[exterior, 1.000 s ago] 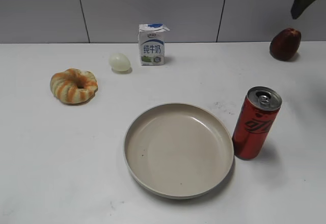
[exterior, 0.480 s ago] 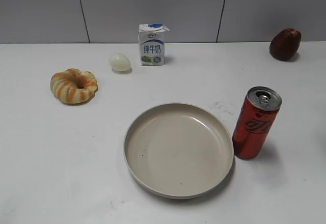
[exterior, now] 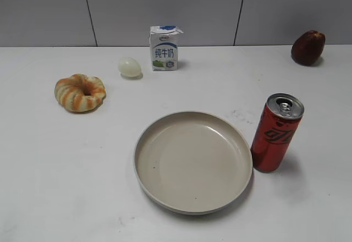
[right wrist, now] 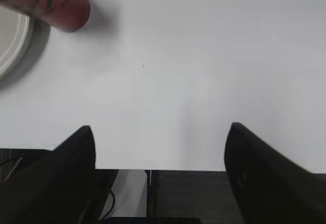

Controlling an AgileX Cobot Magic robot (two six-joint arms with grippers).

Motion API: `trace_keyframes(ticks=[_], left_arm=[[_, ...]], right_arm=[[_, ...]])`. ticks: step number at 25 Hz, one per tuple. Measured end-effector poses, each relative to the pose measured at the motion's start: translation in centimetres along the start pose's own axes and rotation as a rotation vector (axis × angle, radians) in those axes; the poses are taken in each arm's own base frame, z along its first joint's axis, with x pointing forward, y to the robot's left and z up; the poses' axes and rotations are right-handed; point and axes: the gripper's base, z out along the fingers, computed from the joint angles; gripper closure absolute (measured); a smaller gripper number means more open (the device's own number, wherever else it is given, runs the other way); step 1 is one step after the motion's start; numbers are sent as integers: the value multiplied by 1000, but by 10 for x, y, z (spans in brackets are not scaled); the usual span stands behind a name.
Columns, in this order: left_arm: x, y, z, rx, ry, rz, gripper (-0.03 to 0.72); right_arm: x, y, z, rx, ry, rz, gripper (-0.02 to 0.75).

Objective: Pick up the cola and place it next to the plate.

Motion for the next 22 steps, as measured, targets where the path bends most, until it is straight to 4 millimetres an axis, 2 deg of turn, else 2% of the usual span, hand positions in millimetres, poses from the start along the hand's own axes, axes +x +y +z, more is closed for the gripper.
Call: trace_keyframes(ticks=[5, 9, 16, 22], left_arm=[[0, 0, 0, 0, 0, 0, 454], [0, 0, 0, 0, 0, 0, 454], [0, 0, 0, 0, 0, 0, 454], [0, 0, 0, 0, 0, 0, 454]], right_arm=[[57, -2, 7, -4, -81, 1, 150], [94, -3, 6, -10, -185, 0, 153], [129, -3, -24, -21, -479, -6, 158], [151, -3, -36, -27, -639, -9, 207]])
